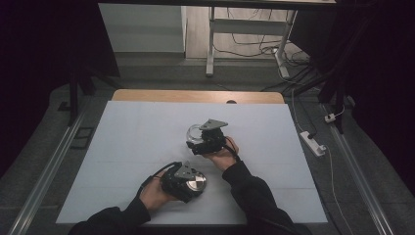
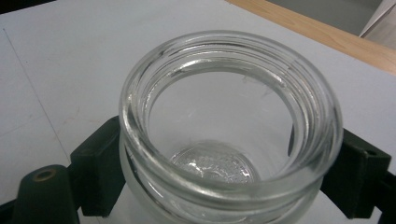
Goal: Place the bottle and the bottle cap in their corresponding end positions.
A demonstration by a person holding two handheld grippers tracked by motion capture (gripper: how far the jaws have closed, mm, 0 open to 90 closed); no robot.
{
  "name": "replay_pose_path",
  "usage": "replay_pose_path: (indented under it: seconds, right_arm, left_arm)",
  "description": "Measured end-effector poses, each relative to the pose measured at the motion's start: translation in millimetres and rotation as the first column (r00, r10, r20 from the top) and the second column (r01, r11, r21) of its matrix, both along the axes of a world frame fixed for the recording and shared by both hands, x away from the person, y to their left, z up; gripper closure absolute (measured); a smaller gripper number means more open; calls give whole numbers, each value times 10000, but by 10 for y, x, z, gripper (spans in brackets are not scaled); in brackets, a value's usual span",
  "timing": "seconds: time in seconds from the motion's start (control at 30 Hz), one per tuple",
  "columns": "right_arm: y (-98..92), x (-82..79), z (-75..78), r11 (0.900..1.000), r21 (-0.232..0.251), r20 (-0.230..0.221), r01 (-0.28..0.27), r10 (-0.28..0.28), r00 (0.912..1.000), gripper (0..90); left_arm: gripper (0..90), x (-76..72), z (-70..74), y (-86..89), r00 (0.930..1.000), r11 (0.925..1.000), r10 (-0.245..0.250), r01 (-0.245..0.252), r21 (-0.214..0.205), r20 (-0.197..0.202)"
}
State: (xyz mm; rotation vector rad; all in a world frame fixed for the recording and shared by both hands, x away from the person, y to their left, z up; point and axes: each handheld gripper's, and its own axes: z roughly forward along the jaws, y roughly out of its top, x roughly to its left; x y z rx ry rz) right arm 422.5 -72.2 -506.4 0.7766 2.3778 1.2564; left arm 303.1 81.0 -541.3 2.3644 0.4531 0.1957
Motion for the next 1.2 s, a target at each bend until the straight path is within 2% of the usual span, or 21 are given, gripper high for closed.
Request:
replay_pose_path:
  seconds: [0.2, 0.37, 0.57, 0.67, 0.8, 0.93, 1.13, 1.2]
  right_arm:
    - [22, 1, -1, 9999, -105, -83, 105, -106, 9999, 139]
    - [18, -2, 3, 9999, -115, -163, 96, -98, 9998, 137]
    - [-3, 9, -6, 10000, 46, -395, 14, -12, 9992, 99]
    - [-10, 3, -1, 10000, 18, -422, -80, 80, 9991, 70]
    - [-12, -12, 11, 9997, -141, -364, -196, 191, 9992, 32]
    - [-27, -32, 36, 9997, -106, -357, -227, 223, 9991, 16]
    - [-79, -63, 106, 9995, 169, -347, -281, 286, 9990, 0]
    - [-110, -74, 136, 9993, 257, -309, -253, 261, 9992, 0]
  left_arm:
    - [185, 18, -8, 8, 9995, 9999, 100, -102, -64, -284]
    - [178, 23, -15, 12, 9994, 9999, 85, -89, -135, -339]
    - [119, 23, -20, 6, 9988, 9995, 296, -298, -60, -380]
    - [90, 21, -18, 6, 9992, 9997, 226, -223, 86, -315]
    - [62, 5, -20, 1, 9994, 9998, 205, -203, 61, -275]
    - [35, -15, -5, 9, 9998, 9998, 178, -178, 33, -89]
    - [13, -20, 63, 87, 9991, 9980, 395, -402, -494, -136]
    - [4, -28, 89, 127, 9982, 9950, 534, -555, -831, -280]
